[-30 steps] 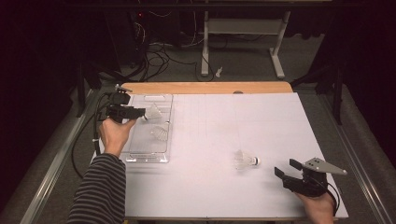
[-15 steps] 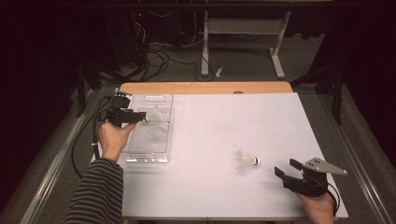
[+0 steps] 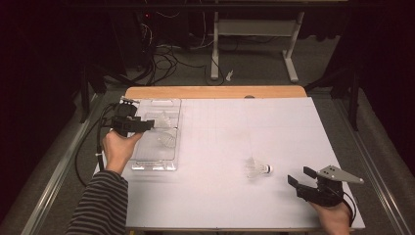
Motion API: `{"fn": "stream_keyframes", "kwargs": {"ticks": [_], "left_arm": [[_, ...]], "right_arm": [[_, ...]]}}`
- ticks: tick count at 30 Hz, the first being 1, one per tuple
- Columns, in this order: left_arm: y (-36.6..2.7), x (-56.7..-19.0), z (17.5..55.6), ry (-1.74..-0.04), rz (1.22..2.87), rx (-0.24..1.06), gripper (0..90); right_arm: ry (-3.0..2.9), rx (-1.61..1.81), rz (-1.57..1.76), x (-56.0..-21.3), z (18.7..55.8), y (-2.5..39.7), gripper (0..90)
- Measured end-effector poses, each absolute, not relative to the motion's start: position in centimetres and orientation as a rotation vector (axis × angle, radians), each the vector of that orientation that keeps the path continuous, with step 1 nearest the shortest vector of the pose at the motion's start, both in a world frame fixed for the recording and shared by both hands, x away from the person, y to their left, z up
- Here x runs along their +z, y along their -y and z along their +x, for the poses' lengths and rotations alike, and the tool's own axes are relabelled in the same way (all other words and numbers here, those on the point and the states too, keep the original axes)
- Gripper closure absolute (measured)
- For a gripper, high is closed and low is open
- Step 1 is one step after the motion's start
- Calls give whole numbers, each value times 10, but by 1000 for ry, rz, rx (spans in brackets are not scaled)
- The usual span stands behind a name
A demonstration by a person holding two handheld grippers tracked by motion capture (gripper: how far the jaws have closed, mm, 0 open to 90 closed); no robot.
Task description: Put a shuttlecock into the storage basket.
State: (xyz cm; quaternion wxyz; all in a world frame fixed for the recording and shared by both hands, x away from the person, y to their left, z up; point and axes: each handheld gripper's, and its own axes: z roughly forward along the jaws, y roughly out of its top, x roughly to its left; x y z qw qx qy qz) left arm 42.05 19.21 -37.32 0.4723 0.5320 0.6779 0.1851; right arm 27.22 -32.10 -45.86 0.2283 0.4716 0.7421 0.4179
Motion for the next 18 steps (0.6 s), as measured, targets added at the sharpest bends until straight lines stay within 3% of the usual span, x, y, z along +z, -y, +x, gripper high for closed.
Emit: {"fn": "stream_keyframes", "kwargs": {"ticks": [18], "left_arm": [[-187,-376,407,-1629,1331,429,444]], "right_arm": [[-2046,1150,1299,-459,272,321,305]]}}
